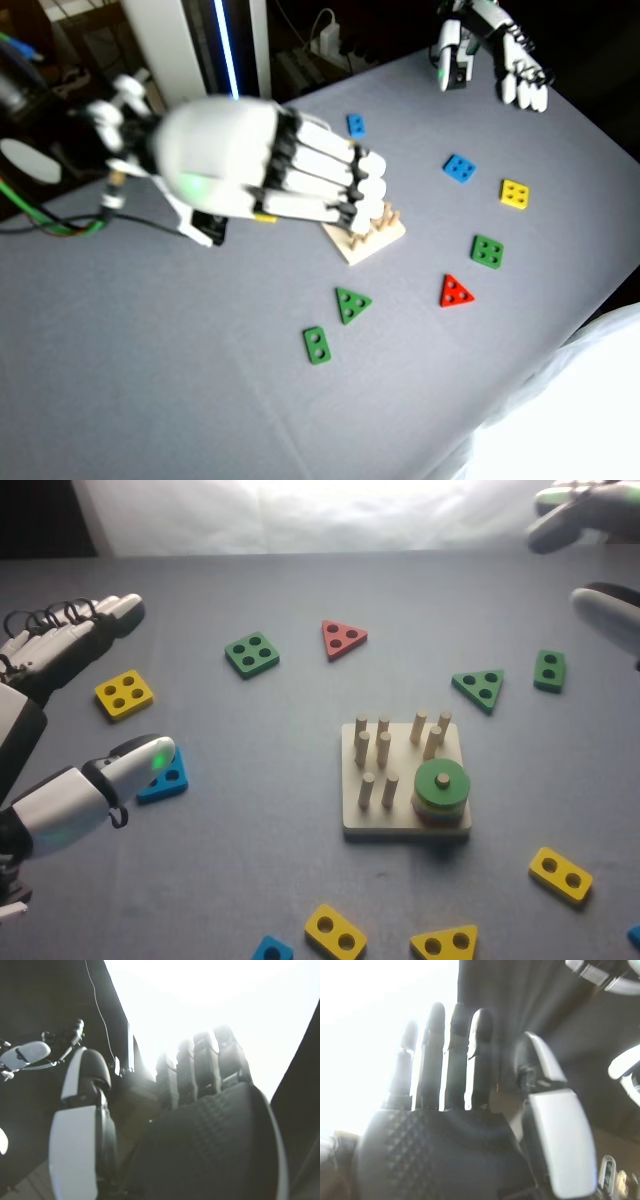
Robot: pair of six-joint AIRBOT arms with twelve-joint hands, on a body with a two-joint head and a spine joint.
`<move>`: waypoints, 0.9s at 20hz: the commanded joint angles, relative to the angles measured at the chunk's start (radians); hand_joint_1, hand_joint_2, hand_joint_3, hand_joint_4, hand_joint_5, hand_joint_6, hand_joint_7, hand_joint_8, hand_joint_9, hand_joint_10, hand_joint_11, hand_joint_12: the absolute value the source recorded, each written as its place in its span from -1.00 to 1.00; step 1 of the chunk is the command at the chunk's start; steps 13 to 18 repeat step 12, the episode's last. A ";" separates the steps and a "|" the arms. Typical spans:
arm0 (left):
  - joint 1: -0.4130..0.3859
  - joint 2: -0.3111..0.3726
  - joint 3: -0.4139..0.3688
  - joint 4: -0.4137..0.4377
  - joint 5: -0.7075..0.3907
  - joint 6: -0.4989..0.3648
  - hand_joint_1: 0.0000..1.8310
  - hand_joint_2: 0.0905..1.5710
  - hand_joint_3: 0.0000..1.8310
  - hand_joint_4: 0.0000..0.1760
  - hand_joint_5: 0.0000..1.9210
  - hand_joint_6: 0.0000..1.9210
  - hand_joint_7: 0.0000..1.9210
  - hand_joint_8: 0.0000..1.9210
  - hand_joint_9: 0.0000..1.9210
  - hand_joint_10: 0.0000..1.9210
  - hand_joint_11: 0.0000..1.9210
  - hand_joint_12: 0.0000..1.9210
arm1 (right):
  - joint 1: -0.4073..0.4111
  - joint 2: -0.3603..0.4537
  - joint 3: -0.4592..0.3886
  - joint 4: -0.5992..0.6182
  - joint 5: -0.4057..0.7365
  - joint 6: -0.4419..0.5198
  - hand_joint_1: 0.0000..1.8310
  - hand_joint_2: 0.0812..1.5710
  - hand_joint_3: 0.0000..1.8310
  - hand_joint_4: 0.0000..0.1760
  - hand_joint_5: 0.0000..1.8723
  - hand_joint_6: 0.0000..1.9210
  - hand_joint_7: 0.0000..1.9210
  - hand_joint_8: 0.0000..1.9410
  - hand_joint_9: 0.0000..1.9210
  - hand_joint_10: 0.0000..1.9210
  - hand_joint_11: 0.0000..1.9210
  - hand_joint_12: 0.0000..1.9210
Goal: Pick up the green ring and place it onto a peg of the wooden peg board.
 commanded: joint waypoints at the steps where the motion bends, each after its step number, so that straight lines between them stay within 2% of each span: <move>1: -0.018 0.000 0.003 0.036 -0.126 -0.010 -0.22 0.42 -1.00 -1.00 -0.72 -1.00 -0.69 -1.00 -0.71 -0.99 -1.00 -0.16 | 0.007 0.010 -0.005 0.026 0.174 -0.003 -0.21 0.68 -1.00 -1.00 -0.36 -0.91 -0.28 -0.99 -0.29 -0.94 -0.69 0.19; 2: -0.031 0.002 0.005 0.043 -0.126 -0.011 -0.25 0.40 -1.00 -1.00 -0.75 -1.00 -0.70 -1.00 -0.71 -0.99 -1.00 -0.15 | -0.003 0.020 -0.013 0.036 0.207 -0.008 -0.14 0.72 -1.00 -1.00 -0.35 -0.95 -0.23 -0.99 -0.24 -0.93 -0.63 0.18; 3: -0.046 0.002 0.008 0.051 -0.126 -0.011 -0.36 0.41 -1.00 -1.00 -0.79 -1.00 -0.70 -1.00 -0.69 -0.99 -1.00 -0.07 | -0.017 0.027 -0.021 0.049 0.245 -0.012 -0.14 0.70 -1.00 -1.00 -0.33 -0.97 -0.19 -0.98 -0.17 -0.92 -0.53 0.18; 4: -0.062 0.003 0.010 0.062 -0.126 -0.012 -0.56 0.53 -0.96 -1.00 -0.83 -1.00 -0.69 -1.00 -0.68 -0.99 -1.00 -0.05 | -0.036 0.034 -0.029 0.063 0.291 -0.017 -0.15 0.66 -1.00 -1.00 -0.40 -1.00 -0.23 -1.00 -0.21 -0.94 -0.65 0.24; 5: -0.074 0.003 0.011 0.071 -0.126 -0.013 -0.72 0.61 -0.98 -0.64 -0.68 -0.52 -0.73 -1.00 -0.67 -0.99 -1.00 -0.05 | -0.048 0.039 -0.036 0.069 0.323 -0.019 -0.27 0.75 -1.00 -1.00 -0.55 -1.00 -0.29 -1.00 -0.23 -0.97 -0.76 0.05; 6: -0.087 0.005 0.012 0.085 -0.126 -0.012 -0.39 0.76 -0.99 0.67 -0.57 0.56 -0.80 -1.00 -0.80 -1.00 -1.00 -0.59 | -0.049 0.047 -0.047 0.074 0.323 -0.020 -0.23 0.80 -0.99 -1.00 -0.46 -0.96 -0.47 -1.00 -0.42 -0.99 -0.95 -0.10; 7: -0.099 0.009 0.012 0.100 -0.126 -0.010 -0.38 0.84 -0.99 0.93 -0.58 0.86 -0.80 -1.00 -0.84 -1.00 -1.00 -0.84 | -0.049 0.050 -0.059 0.073 0.323 -0.036 -0.22 0.77 -1.00 -1.00 -0.44 -0.97 -0.58 -1.00 -0.52 -1.00 -0.99 -0.17; 8: -0.116 0.015 0.014 0.112 -0.126 -0.003 -0.77 0.85 -0.99 -0.25 -0.89 -0.05 -0.89 -0.99 -0.95 -0.99 -1.00 -0.97 | -0.049 0.052 -0.065 0.074 0.323 -0.040 -0.20 0.63 -1.00 -1.00 -0.47 -0.99 -0.66 -1.00 -0.57 -1.00 -1.00 -0.07; 9: -0.135 0.024 0.012 0.124 -0.126 0.007 -0.96 0.77 -1.00 -0.09 -0.98 -0.76 -0.98 -1.00 -0.99 -1.00 -1.00 -0.99 | -0.049 0.053 -0.073 0.070 0.324 -0.043 -0.26 0.56 -1.00 -1.00 -0.60 -1.00 -0.68 -1.00 -0.63 -1.00 -1.00 -0.37; 10: -0.155 0.034 0.012 0.133 -0.126 0.015 -0.99 0.85 -0.99 -0.28 -1.00 -0.95 -1.00 -1.00 -1.00 -1.00 -1.00 -1.00 | -0.049 0.054 -0.076 0.055 0.324 -0.046 -0.38 0.56 -1.00 -1.00 -0.74 -1.00 -0.80 -1.00 -0.74 -1.00 -1.00 -0.68; 11: -0.174 0.040 0.014 0.143 -0.126 0.023 -1.00 0.86 -0.99 0.18 -0.97 -0.99 -0.92 -0.99 -0.97 -1.00 -1.00 -1.00 | -0.042 0.057 -0.081 0.035 0.324 -0.049 -0.48 0.58 -0.99 -0.71 -0.77 -1.00 -0.91 -1.00 -0.91 -0.99 -1.00 -0.94; 12: -0.198 0.047 0.020 0.150 -0.126 0.029 -0.83 0.83 -1.00 0.20 -0.87 -0.97 -0.86 -0.98 -0.90 -0.98 -1.00 -1.00 | -0.021 0.064 -0.089 0.016 0.324 -0.064 -0.38 0.44 -1.00 -0.12 -0.60 -0.98 -0.74 -0.98 -0.80 -0.98 -0.93 -0.95; 18: -0.198 0.047 0.020 0.150 -0.126 0.029 -0.83 0.83 -1.00 0.20 -0.87 -0.97 -0.86 -0.98 -0.90 -0.98 -1.00 -1.00 | -0.021 0.064 -0.089 0.016 0.324 -0.064 -0.38 0.44 -1.00 -0.12 -0.60 -0.98 -0.74 -0.98 -0.80 -0.98 -0.93 -0.95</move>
